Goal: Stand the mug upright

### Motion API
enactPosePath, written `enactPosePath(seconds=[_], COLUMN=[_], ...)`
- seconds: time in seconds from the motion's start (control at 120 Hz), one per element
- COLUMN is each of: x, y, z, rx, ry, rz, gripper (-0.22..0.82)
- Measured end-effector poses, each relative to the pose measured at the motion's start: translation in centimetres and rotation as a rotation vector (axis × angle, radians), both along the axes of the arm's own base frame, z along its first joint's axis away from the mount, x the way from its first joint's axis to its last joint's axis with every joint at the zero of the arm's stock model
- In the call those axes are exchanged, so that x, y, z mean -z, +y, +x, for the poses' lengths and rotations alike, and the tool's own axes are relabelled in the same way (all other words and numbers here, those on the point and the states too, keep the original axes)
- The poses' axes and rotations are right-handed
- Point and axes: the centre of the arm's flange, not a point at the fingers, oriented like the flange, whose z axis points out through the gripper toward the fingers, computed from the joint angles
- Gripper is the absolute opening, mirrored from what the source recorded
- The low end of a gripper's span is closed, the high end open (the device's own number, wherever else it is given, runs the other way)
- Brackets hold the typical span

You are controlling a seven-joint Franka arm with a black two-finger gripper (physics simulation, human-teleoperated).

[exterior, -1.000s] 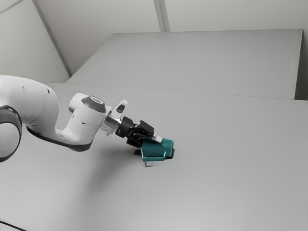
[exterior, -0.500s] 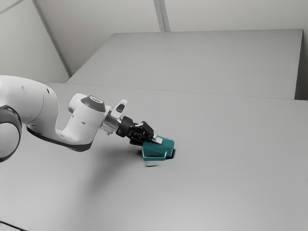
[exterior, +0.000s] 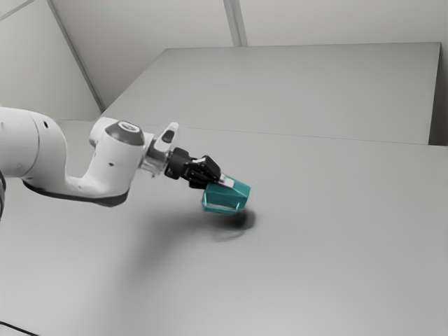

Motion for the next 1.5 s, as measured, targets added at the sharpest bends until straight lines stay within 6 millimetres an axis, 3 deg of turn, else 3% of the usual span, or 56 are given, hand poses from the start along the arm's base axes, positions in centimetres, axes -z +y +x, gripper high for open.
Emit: enactPosePath(seconds=[0.108, 0.25, 0.408, 0.525, 0.725, 1.033, 1.142, 1.375, 1.5], x=[-2.5, -5.8, -7.4, -7.6, -7.7, -5.6, -5.3, -4.7, -4.2], y=[-0.1, 0.2, 1.1, 2.6, 7.0, 11.1, 9.6, 1.6, 0.3], z=[-0.3, -1.0, -1.7, -1.7, -1.4, -0.2, 0.0, -0.4, -0.8], rx=[0.019, 0.114, 0.235, 0.281, 0.253, 0.223, 0.254, 0.363, 0.366], ry=[-0.044, -0.102, -0.116, -0.101, -0.051, 0.037, 0.031, -0.012, -0.008], rz=[0.022, 0.192, 0.454, 0.624, 0.794, 0.945, 0.986, 1.043, 1.058], gripper=[-0.17, -0.17, -0.17, -0.17, -0.17, -0.17, -0.17, -0.17, -0.17])
